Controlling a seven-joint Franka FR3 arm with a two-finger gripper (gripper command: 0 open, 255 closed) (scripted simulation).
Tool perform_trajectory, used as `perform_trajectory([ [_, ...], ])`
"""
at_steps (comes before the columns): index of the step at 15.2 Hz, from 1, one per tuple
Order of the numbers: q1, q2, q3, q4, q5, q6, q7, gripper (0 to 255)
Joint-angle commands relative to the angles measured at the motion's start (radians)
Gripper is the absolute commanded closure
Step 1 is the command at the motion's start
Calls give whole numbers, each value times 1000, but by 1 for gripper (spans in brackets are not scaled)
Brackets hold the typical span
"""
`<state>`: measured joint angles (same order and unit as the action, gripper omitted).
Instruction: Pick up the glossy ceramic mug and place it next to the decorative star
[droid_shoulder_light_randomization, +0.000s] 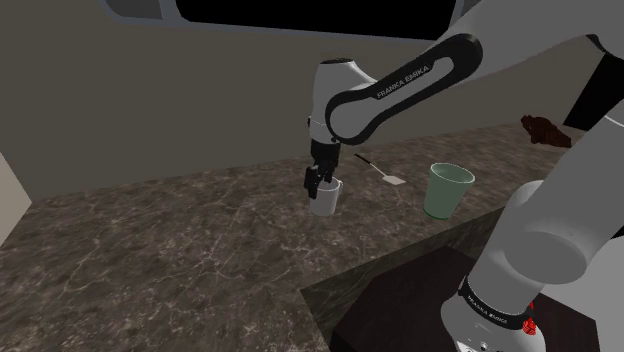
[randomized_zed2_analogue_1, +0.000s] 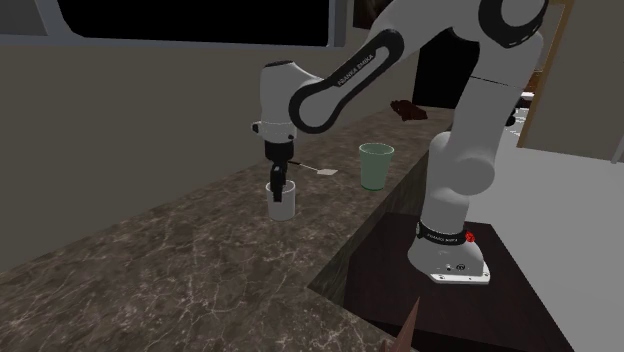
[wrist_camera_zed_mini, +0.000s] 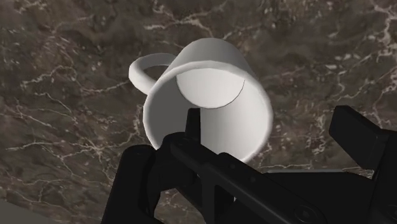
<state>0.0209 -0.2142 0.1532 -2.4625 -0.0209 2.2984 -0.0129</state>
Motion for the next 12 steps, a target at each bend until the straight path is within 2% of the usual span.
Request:
perform_trajectory([
  [1, 0, 19, 2, -13, -3, 32, 5, 0],
  [4, -3, 54, 4, -31, -12, 85, 12, 0],
  [12, -3, 54, 3, -31, -12, 85, 12, 0],
])
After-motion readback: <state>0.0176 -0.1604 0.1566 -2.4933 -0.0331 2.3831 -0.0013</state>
